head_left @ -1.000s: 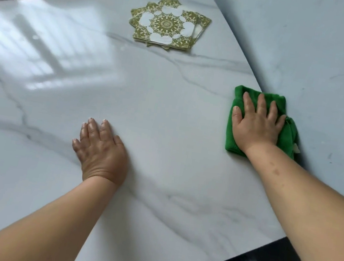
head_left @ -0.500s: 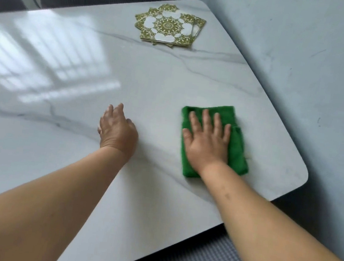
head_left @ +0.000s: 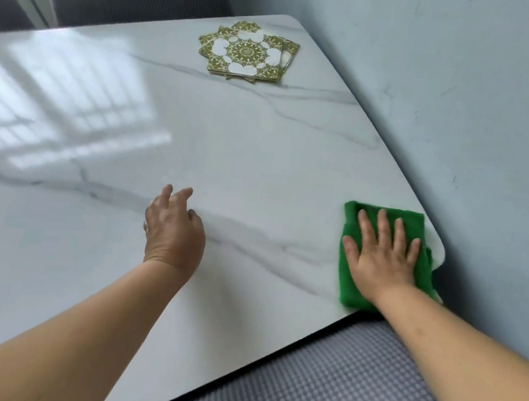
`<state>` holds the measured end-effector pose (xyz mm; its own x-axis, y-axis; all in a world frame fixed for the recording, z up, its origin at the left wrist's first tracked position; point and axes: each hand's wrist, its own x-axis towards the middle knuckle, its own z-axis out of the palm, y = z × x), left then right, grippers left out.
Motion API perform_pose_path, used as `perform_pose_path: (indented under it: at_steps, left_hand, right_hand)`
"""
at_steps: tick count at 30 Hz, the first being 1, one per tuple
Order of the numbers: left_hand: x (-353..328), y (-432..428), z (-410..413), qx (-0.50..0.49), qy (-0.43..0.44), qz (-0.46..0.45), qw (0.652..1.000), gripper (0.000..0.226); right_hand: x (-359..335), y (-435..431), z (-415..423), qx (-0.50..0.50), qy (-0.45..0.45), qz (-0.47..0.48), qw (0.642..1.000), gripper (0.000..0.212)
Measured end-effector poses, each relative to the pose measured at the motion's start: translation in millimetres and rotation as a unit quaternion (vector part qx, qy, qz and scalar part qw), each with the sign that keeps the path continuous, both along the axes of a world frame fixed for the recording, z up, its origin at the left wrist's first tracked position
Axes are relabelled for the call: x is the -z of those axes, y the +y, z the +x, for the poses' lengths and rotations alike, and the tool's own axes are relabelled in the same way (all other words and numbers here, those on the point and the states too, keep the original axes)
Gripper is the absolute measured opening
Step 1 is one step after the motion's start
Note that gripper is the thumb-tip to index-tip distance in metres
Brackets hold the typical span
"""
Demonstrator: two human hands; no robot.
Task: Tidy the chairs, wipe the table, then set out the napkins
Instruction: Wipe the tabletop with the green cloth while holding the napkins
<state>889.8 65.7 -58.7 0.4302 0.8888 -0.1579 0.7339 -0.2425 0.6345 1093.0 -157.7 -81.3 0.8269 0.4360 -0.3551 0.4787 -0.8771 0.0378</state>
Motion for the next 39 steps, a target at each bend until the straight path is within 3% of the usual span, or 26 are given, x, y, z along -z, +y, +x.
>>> perform_pose_path:
  at_steps: [4,8,11,15,17,21,25,32,39]
  left_hand:
    - [-5.0,-1.5,15.1,0.019,-0.021,0.02,0.999,0.044]
    - [-9.7,6.7,35.4,0.021,-0.031,0.037,0.999,0.043]
    - [-10.2,16.4,52.1,0.014,-0.021,0.045,0.999,0.044]
    - [-8.4,31.5,64.1,-0.007,0.019,0.023,1.0,0.046]
    - [-4.1,39.8,62.5,-0.014,0.043,0.015,0.999,0.047]
    - [2.4,50.2,48.6,-0.036,0.047,0.007,0.998,0.049]
    - [5.5,57.0,27.6,-0.063,0.041,0.036,0.997,0.056]
    - [0.8,73.2,-17.0,-0.153,0.031,0.06,0.986,0.066]
    - [1.9,93.6,-80.2,-0.164,0.015,0.066,0.984,0.058]
  right_hand:
    - [5.7,56.8,44.8,0.051,-0.027,0.028,0.998,0.066]
    - [8.4,128.8,52.4,-0.015,-0.022,0.065,0.998,0.067]
    - [9.1,161.3,3.2,-0.164,0.004,0.085,0.983,0.066]
    - [0.0,132.2,-55.3,-0.407,0.093,0.099,0.903,0.064]
    - [3.1,119.8,-28.8,-0.387,0.073,0.1,0.914,0.066]
    - [12.4,156.9,67.0,-0.171,-0.039,0.097,0.98,0.071]
    - [10.1,241.7,112.1,-0.066,-0.034,0.098,0.992,0.068]
    - [12.4,317.3,-32.8,-0.29,0.023,0.128,0.948,0.066]
    - [13.3,326.3,-133.9,-0.357,0.041,0.118,0.926,0.065]
